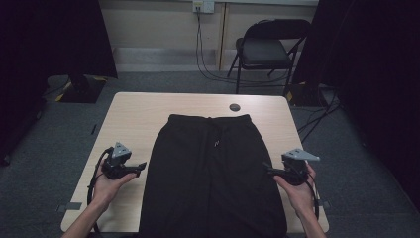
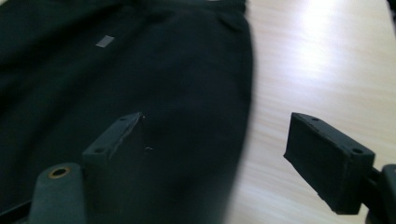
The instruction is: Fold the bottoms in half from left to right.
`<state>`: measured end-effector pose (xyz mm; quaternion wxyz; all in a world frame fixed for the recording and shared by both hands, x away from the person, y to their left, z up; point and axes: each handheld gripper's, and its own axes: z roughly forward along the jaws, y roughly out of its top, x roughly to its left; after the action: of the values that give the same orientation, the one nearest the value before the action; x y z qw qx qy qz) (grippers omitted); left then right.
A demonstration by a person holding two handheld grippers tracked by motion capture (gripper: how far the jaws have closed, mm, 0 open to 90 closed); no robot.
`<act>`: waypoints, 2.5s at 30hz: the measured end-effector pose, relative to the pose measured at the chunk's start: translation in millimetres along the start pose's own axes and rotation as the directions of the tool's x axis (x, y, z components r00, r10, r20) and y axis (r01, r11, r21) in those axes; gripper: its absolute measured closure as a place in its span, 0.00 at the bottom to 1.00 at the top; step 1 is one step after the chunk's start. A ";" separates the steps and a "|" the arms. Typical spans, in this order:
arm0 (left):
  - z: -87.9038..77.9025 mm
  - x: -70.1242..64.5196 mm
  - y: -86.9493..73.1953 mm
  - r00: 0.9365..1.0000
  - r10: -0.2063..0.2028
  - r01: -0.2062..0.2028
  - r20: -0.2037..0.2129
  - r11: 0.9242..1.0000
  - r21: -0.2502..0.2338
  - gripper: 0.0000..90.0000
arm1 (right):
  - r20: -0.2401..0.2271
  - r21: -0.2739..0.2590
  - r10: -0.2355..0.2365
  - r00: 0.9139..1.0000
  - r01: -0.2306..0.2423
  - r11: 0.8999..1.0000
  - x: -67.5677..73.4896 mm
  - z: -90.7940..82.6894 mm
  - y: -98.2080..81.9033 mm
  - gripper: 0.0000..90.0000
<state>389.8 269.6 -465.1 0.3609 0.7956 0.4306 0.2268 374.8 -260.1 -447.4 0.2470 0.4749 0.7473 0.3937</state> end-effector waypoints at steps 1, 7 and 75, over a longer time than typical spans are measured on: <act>-0.5 -3.0 4.3 1.000 -0.002 0.002 0.012 1.000 -0.019 0.30 | -0.015 -0.005 -0.008 1.000 0.008 1.000 6.5 0.3 3.0 0.23; 11.3 -19.8 38.0 0.994 0.044 -0.040 0.099 0.998 -0.040 0.35 | -0.163 -0.021 -0.113 0.980 0.112 0.994 62.0 9.6 29.6 0.33; 62.4 -51.8 17.5 0.970 0.113 -0.129 0.217 0.990 0.060 0.62 | -0.668 -0.048 -0.398 0.629 0.497 0.867 307.0 52.8 3.4 0.62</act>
<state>413.6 195.6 -494.0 0.3608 0.8528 0.3481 0.1459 284.8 37.0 -473.2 0.0240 0.1206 0.9050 0.4071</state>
